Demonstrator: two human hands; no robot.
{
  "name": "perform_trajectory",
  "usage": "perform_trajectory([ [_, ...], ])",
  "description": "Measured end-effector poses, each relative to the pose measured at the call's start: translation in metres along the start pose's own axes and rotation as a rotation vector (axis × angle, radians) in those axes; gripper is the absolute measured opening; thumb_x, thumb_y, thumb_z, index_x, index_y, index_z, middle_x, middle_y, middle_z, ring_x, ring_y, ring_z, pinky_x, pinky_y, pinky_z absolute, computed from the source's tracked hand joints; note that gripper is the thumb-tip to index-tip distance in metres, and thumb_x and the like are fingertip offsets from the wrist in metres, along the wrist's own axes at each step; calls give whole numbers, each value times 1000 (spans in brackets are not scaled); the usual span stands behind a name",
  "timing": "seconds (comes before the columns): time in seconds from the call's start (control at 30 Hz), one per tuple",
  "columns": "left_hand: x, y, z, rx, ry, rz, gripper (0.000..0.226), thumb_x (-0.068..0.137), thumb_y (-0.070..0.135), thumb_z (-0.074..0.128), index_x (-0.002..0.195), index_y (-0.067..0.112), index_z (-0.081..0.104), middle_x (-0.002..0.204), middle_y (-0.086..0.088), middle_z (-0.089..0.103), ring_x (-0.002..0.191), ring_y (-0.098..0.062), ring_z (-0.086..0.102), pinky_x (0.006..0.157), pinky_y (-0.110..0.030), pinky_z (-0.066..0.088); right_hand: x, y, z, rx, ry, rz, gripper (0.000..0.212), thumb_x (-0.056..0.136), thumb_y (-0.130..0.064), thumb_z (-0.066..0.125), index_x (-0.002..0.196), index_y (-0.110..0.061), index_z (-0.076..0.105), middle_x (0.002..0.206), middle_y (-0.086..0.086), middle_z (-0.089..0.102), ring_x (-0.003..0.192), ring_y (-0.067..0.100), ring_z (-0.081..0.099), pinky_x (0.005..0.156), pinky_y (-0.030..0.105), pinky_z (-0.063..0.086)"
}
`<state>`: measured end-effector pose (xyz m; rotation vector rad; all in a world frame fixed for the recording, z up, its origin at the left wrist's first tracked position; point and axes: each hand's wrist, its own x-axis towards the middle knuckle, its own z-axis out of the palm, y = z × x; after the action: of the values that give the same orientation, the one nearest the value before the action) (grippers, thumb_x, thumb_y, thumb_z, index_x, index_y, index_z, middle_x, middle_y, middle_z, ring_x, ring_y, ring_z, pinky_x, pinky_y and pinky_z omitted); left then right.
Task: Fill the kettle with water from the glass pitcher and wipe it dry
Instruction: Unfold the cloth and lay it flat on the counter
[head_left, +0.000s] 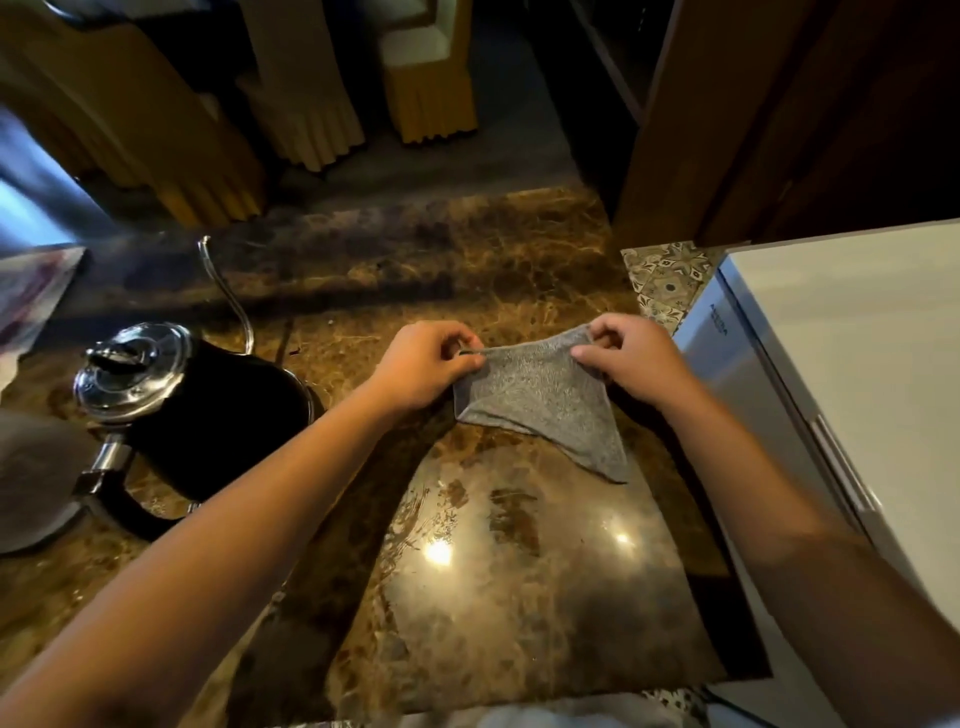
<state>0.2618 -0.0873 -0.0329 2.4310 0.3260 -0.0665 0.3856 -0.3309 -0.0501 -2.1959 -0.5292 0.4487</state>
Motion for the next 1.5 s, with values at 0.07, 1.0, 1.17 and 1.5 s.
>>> perform_trajectory([
  [0.07,9,-2,2,20,58,-14,13,94,27,72,102,35,66,89,10,68,84,-11,65,88,-41,57,12,-4,3,-33,74,-4,12,88,-23,79,87,-17,68,72,-6,61,68,13,55,63,29,42],
  [1.0,-13,17,26,377,135,315,21,97,38,65,114,31,77,102,6,58,96,-15,49,77,-27,36,-15,2,22,-470,58,-241,21,97,-30,64,113,-32,77,123,-7,69,114,21,58,85,39,51],
  [1.17,-25,11,32,344,165,298,32,97,39,65,126,26,70,113,0,67,106,-21,56,87,-32,45,-15,-3,26,-528,3,-199,28,92,-36,71,120,-36,73,124,-5,63,115,23,56,83,37,49],
  [1.5,8,22,42,420,-32,239,25,96,42,67,117,29,70,115,-2,63,115,-23,56,90,-35,47,-17,0,32,-648,-74,-155,62,101,-57,50,155,-25,44,169,-2,30,157,21,23,124,51,21],
])
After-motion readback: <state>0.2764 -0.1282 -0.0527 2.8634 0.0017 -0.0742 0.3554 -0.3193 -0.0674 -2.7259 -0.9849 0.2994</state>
